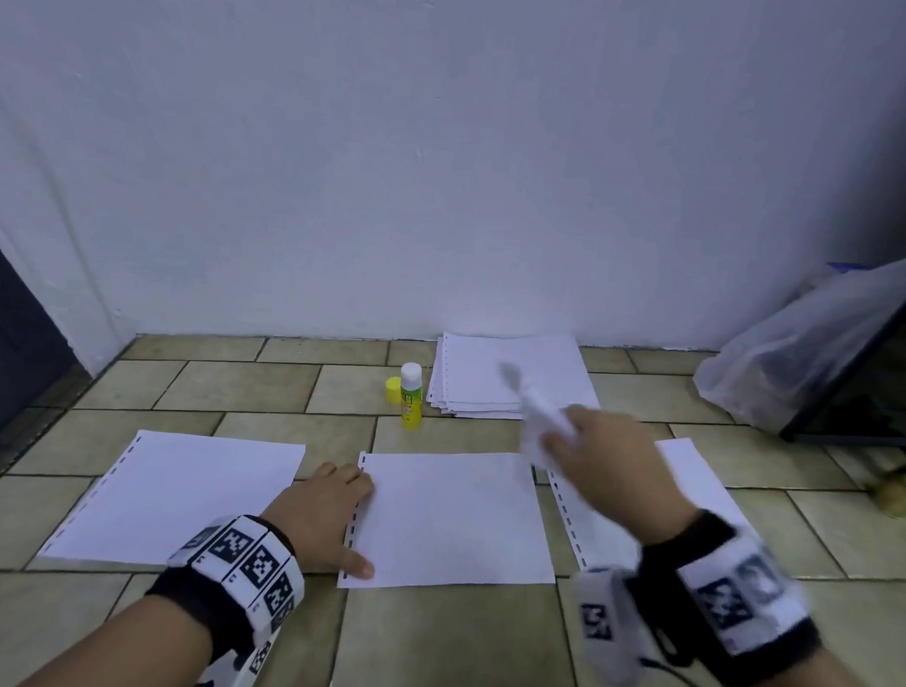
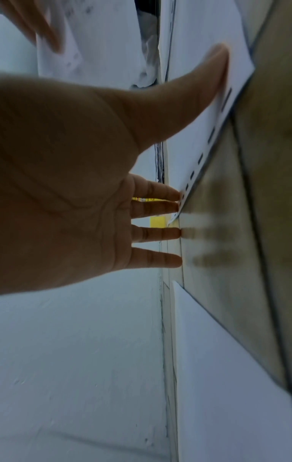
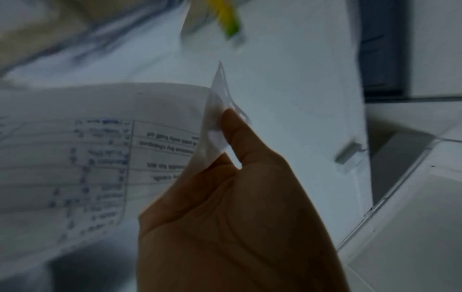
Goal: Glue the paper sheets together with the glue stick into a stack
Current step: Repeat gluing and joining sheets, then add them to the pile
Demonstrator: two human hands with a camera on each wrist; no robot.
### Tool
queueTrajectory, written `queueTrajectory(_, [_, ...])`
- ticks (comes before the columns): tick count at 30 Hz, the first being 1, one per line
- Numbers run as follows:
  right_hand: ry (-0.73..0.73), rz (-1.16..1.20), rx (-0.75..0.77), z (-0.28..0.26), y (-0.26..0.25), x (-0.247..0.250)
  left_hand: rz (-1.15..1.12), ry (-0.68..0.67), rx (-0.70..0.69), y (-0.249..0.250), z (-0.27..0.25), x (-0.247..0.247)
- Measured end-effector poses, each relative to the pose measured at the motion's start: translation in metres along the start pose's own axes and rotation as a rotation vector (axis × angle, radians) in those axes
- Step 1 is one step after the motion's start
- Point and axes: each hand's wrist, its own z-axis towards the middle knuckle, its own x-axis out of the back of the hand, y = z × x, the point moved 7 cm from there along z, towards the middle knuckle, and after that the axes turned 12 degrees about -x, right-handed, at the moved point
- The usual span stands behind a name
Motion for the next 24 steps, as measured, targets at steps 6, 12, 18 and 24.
queueTrajectory(6, [-0.366, -0.017, 0.011, -0.011, -0.063, -0.122, 0.017, 0.017, 0.001, 0.003, -0.001, -0.003])
queueTrajectory(12, [-0.427, 0.068, 0.017, 0.001, -0.071, -0.151, 0.015, 0.010, -0.016, 0.006, -0.005, -0.010])
queueTrajectory(18, [-0.418, 0.043, 0.030, 0.004, -0.075, -0.160, 0.015, -0.001, -0.020, 0.006, -0.005, -0.011])
queueTrajectory(24, [-0.429, 0.026, 0.026, 0.008, -0.076, -0.166, 0.004, 0.012, -0.020, 0.005, -0.005, -0.012])
